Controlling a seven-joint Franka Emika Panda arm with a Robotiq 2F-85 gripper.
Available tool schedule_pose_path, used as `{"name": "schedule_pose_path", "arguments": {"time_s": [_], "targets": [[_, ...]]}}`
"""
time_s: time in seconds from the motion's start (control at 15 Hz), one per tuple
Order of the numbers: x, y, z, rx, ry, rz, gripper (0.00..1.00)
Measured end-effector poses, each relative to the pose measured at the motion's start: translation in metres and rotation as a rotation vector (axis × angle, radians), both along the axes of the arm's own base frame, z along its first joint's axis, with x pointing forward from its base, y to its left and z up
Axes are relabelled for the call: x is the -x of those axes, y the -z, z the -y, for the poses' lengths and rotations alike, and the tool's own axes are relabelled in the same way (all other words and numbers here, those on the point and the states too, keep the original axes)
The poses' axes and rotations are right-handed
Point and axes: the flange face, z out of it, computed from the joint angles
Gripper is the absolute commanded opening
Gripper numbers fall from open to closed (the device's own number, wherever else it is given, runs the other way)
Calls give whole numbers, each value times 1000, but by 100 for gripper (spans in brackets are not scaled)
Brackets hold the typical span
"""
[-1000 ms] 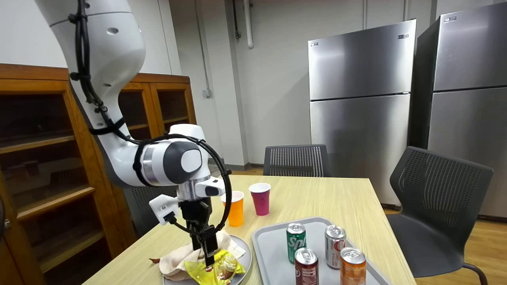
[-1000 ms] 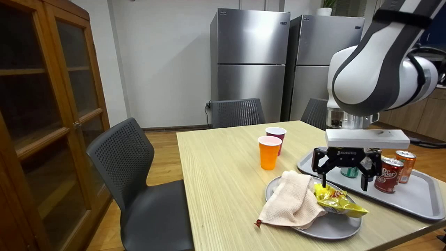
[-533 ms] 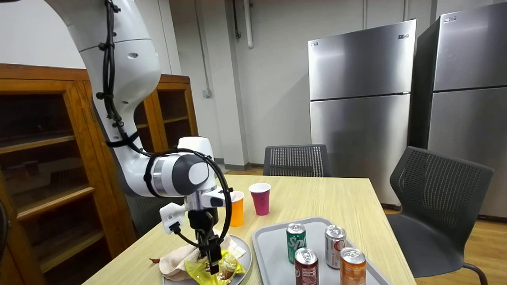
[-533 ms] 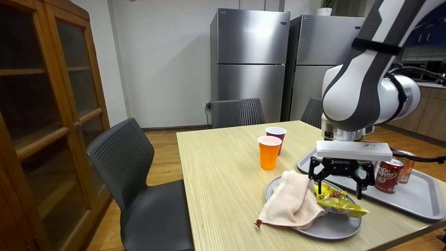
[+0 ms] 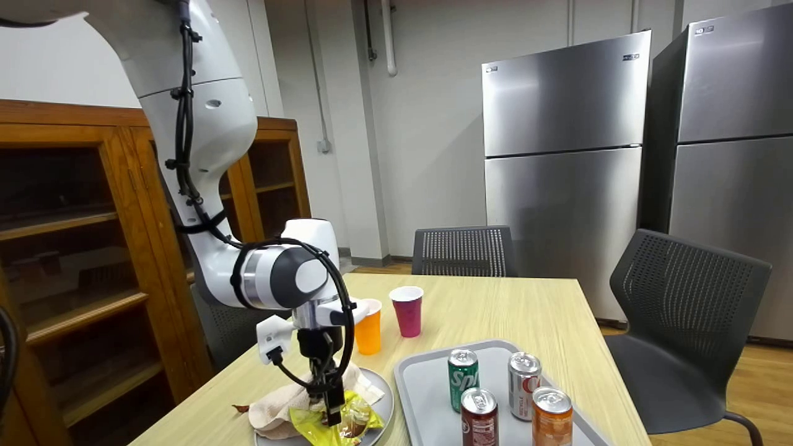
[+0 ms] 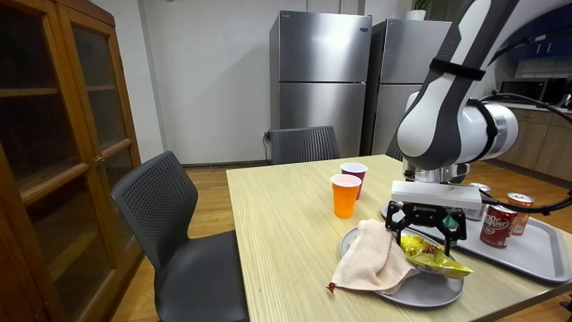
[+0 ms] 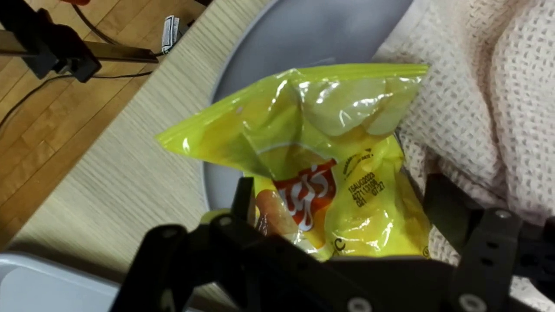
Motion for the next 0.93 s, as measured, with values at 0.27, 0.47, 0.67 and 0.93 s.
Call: {"name": "schedule_pose_path", "arguments": {"time_s": [0.27,0.47,0.67,0.93], "targets": [[-2,-1,0,-2,8,4,56],[-2,-1,0,-1,7,4,34],[-2,-1,0,2,6,5,12],[-3,-2,4,11,8,6,0]]}}
